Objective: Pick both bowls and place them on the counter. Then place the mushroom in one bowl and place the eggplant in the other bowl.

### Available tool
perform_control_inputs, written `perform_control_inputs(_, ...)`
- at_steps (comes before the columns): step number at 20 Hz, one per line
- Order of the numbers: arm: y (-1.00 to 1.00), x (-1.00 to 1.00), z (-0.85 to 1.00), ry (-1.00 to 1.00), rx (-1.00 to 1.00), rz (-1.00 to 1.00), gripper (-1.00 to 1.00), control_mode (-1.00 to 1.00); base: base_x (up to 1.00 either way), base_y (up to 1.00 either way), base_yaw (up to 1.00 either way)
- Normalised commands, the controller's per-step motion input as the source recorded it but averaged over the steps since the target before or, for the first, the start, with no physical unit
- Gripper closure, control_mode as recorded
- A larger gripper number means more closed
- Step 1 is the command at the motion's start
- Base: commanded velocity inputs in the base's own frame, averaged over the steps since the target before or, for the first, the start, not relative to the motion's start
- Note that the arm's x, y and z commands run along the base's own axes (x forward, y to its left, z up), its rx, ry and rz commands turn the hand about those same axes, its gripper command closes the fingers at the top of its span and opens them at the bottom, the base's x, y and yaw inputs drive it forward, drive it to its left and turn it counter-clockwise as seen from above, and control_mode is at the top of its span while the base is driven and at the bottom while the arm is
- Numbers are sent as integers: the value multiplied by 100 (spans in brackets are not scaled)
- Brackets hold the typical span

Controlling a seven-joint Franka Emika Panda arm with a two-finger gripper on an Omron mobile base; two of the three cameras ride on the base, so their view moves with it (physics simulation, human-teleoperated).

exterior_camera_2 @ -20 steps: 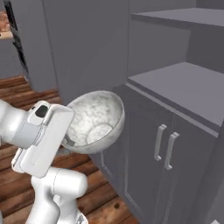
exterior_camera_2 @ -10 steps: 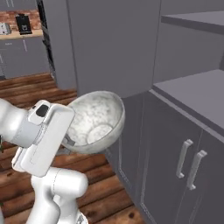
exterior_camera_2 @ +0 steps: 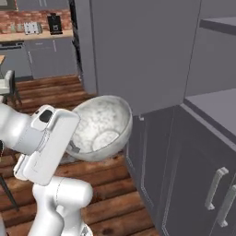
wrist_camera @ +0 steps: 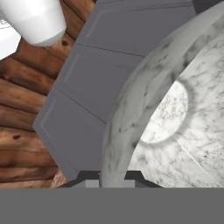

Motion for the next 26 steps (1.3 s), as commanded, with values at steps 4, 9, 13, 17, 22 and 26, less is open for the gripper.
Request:
perform_control_inputs(4, 0, 0, 0, 0, 0, 0, 100, 100, -58, -72, 50)
perform_control_inputs(9, 0, 0, 0, 0, 0, 0, 100, 100, -47, -77, 46)
perform_control_inputs(13, 0, 0, 0, 0, 0, 0, 100, 100, -44, -20, 36)
perform_control_inputs(17, 0, 0, 0, 0, 0, 0, 100, 100, -43, 2, 26)
perform_control_inputs(22, 0, 0, 0, 0, 0, 0, 100, 100, -46, 9, 26)
perform_control_inputs(26, 0, 0, 0, 0, 0, 0, 100, 100, -56, 19, 30)
